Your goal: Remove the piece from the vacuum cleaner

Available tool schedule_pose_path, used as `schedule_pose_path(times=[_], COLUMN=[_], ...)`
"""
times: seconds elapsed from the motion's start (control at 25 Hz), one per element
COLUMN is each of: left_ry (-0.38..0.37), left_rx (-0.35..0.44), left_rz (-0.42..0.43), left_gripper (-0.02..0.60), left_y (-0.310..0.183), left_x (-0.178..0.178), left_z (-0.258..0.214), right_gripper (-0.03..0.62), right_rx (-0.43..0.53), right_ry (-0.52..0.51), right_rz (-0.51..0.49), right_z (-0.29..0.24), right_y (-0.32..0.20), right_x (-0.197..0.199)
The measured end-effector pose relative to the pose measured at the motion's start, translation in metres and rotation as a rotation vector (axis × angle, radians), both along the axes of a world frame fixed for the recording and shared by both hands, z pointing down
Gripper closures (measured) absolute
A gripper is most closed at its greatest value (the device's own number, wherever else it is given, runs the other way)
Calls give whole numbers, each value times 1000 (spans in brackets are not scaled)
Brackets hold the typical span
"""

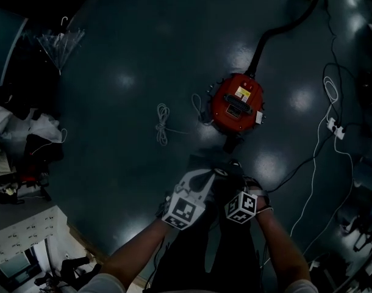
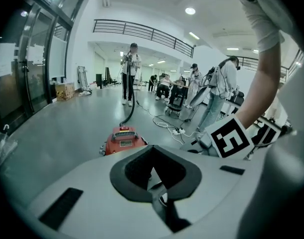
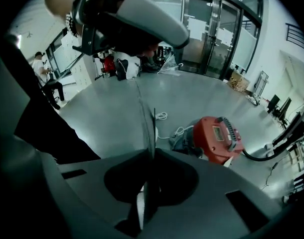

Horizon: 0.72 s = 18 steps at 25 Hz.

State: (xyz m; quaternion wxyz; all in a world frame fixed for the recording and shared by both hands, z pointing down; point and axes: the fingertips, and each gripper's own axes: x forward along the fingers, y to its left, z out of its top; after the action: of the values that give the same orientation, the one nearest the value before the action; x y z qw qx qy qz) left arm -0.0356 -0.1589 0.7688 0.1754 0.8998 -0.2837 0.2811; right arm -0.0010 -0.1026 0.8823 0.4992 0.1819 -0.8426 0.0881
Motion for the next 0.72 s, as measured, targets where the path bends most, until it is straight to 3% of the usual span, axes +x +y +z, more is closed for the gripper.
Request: schedule_pose_path(times=[0.16, 0.44, 0.72], left_ry=[32, 141, 257], left_rx=[21, 50, 84], left_rz=[-22, -65, -88], left_gripper=[577, 577, 577], left_y=[26, 67, 106], left_x=[-16, -30, -22], left_z=[-93, -243, -361], right_gripper=[559, 559, 559], right_rx=[15, 99, 123], right_ry=[-43, -107, -210], right_rz=[73, 88, 187], right_z=[-103, -276, -397], right_y=[16, 52, 101], right_x=[-6, -25, -31])
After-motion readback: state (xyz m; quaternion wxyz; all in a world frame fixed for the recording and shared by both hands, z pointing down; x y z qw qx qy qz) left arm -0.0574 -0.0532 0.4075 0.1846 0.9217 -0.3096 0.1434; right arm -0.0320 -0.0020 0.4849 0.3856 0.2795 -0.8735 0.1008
